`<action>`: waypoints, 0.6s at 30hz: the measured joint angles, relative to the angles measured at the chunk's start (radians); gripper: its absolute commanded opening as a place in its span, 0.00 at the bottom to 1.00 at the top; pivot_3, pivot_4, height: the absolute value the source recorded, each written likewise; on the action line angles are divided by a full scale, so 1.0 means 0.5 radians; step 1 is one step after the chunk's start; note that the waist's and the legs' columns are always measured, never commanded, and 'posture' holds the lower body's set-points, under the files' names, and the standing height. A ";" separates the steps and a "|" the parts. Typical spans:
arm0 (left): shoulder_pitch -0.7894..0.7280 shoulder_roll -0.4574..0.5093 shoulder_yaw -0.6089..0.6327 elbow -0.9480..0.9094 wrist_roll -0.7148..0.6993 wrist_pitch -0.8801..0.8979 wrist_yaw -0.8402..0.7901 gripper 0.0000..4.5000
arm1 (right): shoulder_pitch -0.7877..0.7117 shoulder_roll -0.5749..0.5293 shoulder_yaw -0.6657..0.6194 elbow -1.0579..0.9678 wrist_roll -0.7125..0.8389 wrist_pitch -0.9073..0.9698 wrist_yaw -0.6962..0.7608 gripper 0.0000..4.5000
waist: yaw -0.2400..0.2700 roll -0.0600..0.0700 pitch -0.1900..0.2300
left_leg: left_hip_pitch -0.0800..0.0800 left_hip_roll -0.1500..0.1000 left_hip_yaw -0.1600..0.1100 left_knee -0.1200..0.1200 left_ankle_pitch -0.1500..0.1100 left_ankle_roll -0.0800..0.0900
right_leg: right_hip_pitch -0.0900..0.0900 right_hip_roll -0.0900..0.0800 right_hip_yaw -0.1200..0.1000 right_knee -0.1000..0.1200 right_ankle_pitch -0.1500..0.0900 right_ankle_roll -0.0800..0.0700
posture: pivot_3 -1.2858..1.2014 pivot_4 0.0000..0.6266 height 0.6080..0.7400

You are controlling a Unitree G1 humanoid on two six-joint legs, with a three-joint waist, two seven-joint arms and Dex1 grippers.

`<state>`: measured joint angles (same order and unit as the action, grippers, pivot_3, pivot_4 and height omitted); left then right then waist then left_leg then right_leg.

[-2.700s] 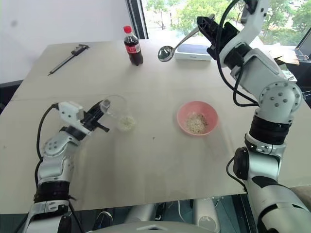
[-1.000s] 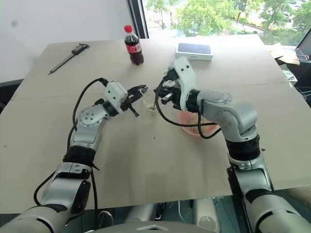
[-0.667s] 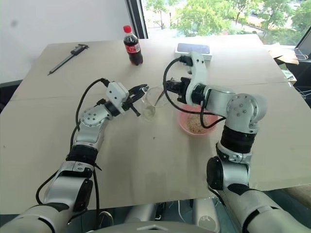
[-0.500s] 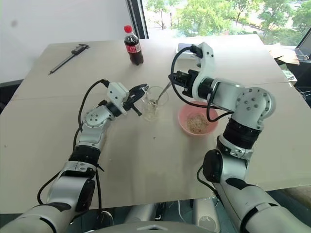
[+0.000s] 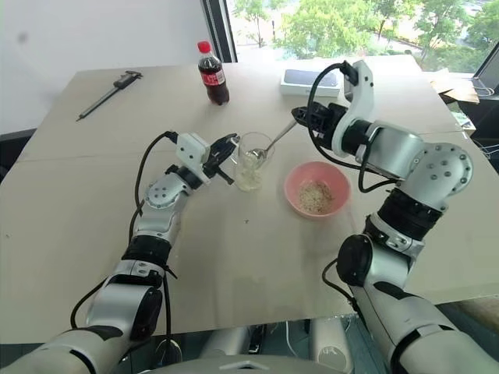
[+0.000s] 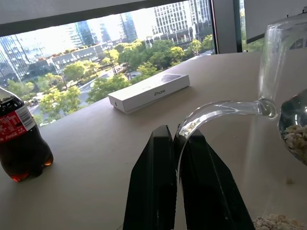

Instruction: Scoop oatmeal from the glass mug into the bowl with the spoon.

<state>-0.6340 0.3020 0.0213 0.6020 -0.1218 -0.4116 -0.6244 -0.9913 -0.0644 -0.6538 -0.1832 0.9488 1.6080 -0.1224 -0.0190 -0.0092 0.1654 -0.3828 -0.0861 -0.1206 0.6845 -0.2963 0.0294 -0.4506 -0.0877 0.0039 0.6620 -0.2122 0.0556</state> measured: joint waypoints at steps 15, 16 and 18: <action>0.003 -0.051 0.014 0.019 0.001 -0.010 0.047 0.00 | -0.024 -0.002 -0.366 0.178 0.556 -0.001 -0.591 0.00 | 0.004 0.000 -0.001 | 0.000 0.000 0.002 0.000 0.000 0.000 | 0.000 0.001 0.009 0.000 0.000 0.000 | 0.52 0.24 1.00; 0.003 -0.056 0.017 0.024 0.001 -0.013 0.056 0.00 | -0.023 0.003 -0.392 0.196 0.640 -0.009 -0.674 0.00 | 0.003 0.001 -0.001 | 0.001 0.000 0.002 0.000 0.000 0.000 | 0.000 0.000 0.010 0.000 0.000 0.000 | 0.52 0.24 1.00; 0.003 -0.067 0.019 0.037 0.000 -0.019 0.069 0.00 | 0.012 0.007 -0.400 0.226 0.794 -0.063 -0.818 0.00 | 0.004 0.001 -0.002 | 0.001 0.000 0.003 0.000 0.000 0.000 | 0.001 0.000 0.011 0.000 0.000 0.000 | 0.52 0.24 1.00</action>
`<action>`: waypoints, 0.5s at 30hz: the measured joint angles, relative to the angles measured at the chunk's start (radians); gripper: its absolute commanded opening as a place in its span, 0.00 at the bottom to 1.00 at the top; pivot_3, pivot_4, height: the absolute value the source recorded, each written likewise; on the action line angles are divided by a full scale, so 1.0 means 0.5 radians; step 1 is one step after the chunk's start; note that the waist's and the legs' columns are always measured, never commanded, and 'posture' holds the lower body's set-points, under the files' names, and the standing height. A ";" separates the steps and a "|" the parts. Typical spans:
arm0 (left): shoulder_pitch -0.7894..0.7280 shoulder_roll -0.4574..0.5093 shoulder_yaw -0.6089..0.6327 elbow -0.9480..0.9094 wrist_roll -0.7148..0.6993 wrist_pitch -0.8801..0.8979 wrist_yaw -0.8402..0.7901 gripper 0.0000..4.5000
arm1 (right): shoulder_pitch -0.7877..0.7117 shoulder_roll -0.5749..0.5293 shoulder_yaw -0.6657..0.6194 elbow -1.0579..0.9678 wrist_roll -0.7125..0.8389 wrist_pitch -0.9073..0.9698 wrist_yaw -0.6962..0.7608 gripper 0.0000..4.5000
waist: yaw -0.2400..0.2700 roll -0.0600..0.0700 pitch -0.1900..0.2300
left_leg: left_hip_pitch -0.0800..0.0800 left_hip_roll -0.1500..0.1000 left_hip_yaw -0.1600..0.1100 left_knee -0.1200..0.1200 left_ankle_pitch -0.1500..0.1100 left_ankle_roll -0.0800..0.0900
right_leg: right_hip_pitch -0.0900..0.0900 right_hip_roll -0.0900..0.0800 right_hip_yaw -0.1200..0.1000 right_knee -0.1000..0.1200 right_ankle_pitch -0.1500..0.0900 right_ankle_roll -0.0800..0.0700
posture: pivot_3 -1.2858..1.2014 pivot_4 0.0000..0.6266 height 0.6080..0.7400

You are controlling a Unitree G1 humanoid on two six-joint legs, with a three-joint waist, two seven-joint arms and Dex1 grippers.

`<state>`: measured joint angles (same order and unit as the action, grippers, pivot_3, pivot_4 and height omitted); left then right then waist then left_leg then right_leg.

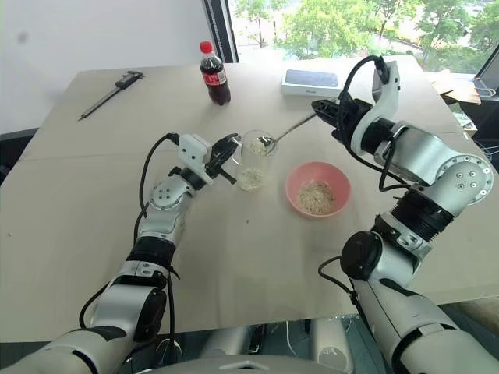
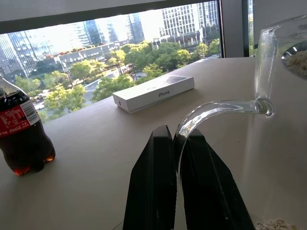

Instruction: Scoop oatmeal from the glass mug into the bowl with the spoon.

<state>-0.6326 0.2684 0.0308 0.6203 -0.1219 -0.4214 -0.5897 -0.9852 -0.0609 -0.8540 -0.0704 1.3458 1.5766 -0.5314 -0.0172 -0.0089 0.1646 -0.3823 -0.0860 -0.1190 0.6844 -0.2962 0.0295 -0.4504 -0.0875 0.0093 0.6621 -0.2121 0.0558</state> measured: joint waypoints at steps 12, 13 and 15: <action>0.000 -0.023 0.007 0.027 -0.004 -0.015 0.005 0.00 | 0.572 -0.232 0.640 -0.128 1.195 -1.017 -0.782 0.00 | -0.002 0.001 -0.002 | 0.003 0.000 0.007 0.000 0.000 0.002 | 0.002 0.003 0.005 0.000 0.002 0.004 | 0.52 0.24 1.00; 0.000 -0.027 0.010 0.033 -0.008 -0.015 0.006 0.00 | 0.597 -0.232 0.665 -0.150 1.211 -1.061 -0.786 0.00 | -0.001 0.001 -0.003 | 0.003 0.000 0.007 0.000 0.000 0.002 | 0.003 0.003 0.005 0.000 0.002 0.004 | 0.52 0.24 1.00; 0.000 -0.042 0.017 0.041 -0.018 -0.014 0.006 0.00 | 0.660 -0.234 0.727 -0.195 1.233 -1.165 -0.781 0.00 | 0.000 0.001 -0.003 | 0.003 0.000 0.008 0.000 0.000 0.003 | 0.003 0.004 0.004 -0.001 0.003 0.005 | 0.52 0.24 1.00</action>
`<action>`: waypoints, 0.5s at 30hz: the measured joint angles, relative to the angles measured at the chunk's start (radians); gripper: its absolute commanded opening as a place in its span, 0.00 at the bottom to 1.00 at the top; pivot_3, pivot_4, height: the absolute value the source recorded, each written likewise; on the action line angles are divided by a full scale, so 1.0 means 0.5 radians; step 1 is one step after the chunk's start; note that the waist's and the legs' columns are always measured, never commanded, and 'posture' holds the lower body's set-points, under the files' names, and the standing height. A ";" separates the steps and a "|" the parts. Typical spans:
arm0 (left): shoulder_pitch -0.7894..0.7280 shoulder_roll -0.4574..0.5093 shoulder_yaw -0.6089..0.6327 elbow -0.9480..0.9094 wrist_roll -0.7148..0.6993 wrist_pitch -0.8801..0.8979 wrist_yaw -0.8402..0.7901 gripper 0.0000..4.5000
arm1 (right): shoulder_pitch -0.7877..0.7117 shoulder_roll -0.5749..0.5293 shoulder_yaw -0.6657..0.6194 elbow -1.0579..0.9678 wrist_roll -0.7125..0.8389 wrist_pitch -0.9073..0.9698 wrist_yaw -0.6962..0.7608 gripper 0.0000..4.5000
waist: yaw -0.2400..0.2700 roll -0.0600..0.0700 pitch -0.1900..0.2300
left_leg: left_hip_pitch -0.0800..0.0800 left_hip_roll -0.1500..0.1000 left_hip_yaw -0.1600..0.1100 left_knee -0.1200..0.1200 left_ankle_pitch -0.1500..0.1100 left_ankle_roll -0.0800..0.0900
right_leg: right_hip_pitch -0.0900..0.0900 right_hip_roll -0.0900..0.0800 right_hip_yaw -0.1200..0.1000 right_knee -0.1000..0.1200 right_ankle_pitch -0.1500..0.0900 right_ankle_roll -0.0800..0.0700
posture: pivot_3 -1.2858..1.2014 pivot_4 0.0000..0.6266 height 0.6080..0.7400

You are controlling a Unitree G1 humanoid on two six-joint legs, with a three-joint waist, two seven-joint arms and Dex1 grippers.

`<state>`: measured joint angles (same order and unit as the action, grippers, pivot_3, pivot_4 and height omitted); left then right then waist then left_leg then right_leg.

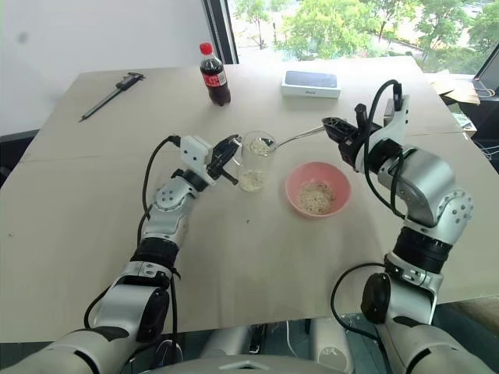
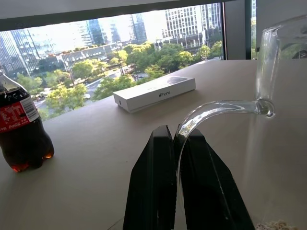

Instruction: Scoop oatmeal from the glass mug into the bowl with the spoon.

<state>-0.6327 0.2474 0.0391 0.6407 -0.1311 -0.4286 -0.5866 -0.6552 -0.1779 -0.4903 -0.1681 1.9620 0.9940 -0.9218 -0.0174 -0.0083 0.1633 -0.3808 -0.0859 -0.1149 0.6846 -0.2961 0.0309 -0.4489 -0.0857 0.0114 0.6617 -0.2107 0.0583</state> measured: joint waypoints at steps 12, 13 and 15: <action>-0.003 -0.057 0.000 0.020 -0.010 0.001 0.002 0.00 | 0.157 -0.069 0.136 -0.063 0.012 -0.262 0.171 0.00 | 0.004 0.000 0.000 | 0.000 0.000 0.003 0.000 0.000 0.003 | 0.000 0.001 -0.001 -0.002 0.001 0.002 | 0.52 0.24 1.00; -0.003 -0.059 -0.001 0.021 -0.010 0.001 0.002 0.00 | 0.170 -0.082 0.139 -0.064 0.012 -0.267 0.201 0.00 | 0.004 0.000 0.000 | 0.000 0.000 0.003 0.000 0.000 0.003 | 0.000 0.001 0.000 -0.002 0.001 0.002 | 0.52 0.24 1.00; -0.004 -0.060 -0.001 0.023 -0.010 0.001 0.002 0.00 | 0.181 -0.105 0.142 -0.064 0.011 -0.272 0.250 0.00 | 0.004 0.000 0.000 | 0.000 0.000 0.003 0.000 0.000 0.003 | 0.000 0.001 0.000 -0.002 0.001 0.002 | 0.52 0.24 1.00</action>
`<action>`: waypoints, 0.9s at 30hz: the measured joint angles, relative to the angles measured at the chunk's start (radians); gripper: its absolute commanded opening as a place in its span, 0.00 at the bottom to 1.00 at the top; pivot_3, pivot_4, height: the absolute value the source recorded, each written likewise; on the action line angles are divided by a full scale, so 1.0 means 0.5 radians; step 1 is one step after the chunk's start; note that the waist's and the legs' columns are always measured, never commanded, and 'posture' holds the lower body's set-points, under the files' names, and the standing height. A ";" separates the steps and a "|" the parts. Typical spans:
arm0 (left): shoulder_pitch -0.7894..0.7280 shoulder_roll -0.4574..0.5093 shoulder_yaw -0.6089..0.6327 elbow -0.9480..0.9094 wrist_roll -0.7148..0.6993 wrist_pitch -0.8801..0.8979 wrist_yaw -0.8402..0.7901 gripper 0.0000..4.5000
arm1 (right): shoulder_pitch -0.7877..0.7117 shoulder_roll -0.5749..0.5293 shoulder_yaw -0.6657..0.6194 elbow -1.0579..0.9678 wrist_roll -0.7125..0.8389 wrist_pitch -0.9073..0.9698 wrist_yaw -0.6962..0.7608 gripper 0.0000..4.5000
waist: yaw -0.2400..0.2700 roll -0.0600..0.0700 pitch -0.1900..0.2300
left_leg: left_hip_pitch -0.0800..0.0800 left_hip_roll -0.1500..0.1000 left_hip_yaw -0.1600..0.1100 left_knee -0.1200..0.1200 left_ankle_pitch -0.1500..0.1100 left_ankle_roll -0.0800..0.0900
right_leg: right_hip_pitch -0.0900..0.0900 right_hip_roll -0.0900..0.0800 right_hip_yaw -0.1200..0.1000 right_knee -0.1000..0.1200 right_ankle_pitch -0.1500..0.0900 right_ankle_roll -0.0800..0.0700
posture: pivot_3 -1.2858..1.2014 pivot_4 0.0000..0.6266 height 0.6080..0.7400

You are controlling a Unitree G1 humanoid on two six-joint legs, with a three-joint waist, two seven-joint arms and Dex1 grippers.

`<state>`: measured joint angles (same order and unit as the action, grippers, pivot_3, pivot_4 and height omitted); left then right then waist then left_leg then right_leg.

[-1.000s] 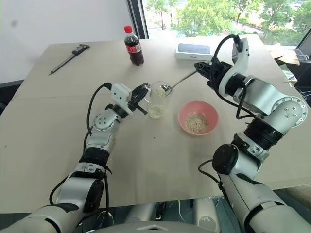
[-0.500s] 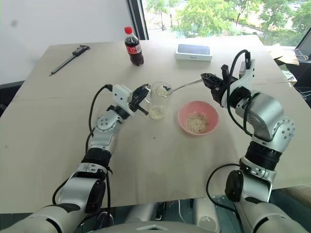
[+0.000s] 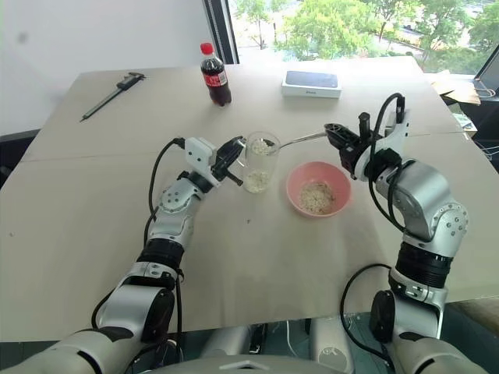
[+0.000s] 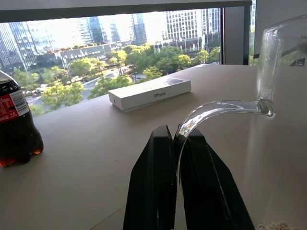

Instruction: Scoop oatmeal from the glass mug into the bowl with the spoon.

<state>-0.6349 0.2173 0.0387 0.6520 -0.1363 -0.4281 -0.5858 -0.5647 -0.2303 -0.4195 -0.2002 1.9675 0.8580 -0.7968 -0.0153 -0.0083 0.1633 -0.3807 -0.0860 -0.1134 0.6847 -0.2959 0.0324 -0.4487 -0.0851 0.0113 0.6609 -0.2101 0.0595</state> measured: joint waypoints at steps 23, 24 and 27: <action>-0.082 0.013 0.010 0.174 -0.027 -0.054 -0.022 0.00 | 0.202 -0.212 -0.353 0.043 -0.026 0.158 0.422 0.00 | 0.003 0.000 0.000 | 0.002 0.001 0.004 0.000 -0.005 0.009 | 0.001 0.000 0.003 0.000 0.000 0.001 | 0.52 0.24 1.00; -0.085 0.015 0.011 0.185 -0.027 -0.064 -0.023 0.00 | 0.214 -0.217 -0.370 0.044 -0.027 0.167 0.440 0.00 | 0.002 0.000 0.000 | 0.002 0.001 0.005 0.000 -0.005 0.009 | 0.001 0.001 0.004 0.000 0.001 0.001 | 0.52 0.24 1.00; -0.098 0.016 0.011 0.213 -0.027 -0.078 -0.025 0.00 | 0.256 -0.234 -0.394 0.043 -0.027 0.208 0.490 0.00 | 0.002 0.000 0.000 | 0.003 0.001 0.006 0.000 -0.005 0.009 | 0.001 0.001 0.005 0.001 0.001 0.001 | 0.52 0.24 1.00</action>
<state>-0.6841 0.2252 0.0440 0.7585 -0.1499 -0.4670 -0.5982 -0.4368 -0.3473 -0.6164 -0.1786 1.9542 0.9622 -0.5520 -0.0140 -0.0084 0.1633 -0.3791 -0.0853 -0.1103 0.6847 -0.2984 0.0371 -0.4482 -0.0848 0.0139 0.6614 -0.2096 0.0601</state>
